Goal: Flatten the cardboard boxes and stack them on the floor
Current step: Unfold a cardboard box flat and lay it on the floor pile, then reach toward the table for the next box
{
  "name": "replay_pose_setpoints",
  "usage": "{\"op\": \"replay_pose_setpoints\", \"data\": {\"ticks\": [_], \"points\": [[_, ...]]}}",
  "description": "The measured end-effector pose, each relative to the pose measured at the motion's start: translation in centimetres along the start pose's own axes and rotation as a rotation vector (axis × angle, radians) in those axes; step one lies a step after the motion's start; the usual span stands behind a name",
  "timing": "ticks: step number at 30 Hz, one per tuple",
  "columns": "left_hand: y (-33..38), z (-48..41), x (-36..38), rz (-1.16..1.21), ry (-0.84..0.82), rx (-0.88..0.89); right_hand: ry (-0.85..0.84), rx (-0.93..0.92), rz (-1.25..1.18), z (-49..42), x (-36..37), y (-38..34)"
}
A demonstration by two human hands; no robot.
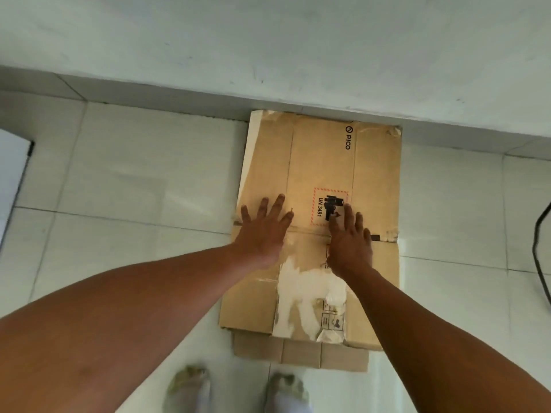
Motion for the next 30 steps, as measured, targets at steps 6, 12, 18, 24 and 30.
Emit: {"op": "replay_pose_setpoints", "data": {"ticks": [6,12,18,24,30], "points": [[-0.6,16.0,-3.6,0.244,-0.267,-0.011,-0.399,-0.124,-0.173,14.1,-0.2,-0.9],[-1.1,34.1,-12.7,0.384,-0.311,-0.078,-0.460,0.065,-0.381,31.5,-9.5,-0.7],[-4.8,50.9,-25.1,0.520,-0.101,-0.160,-0.309,-0.097,-0.402,41.8,-27.1,-11.5],[-15.4,66.0,-31.8,0.660,0.287,-0.300,-0.071,-0.367,-0.407,50.2,-40.9,-29.4],[-30.1,81.1,-28.9,0.791,0.509,-0.419,-0.056,-0.560,-0.374,56.5,-41.9,-49.5]]}}
Point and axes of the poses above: each hand's wrist, its own z-axis away from the middle knuckle, its own x-axis out of the palm, y = z × x, the point moved 7 cm from there along -z, towards the middle knuckle, and after that the axes turned 9 degrees about -y, right-handed, at the moved point
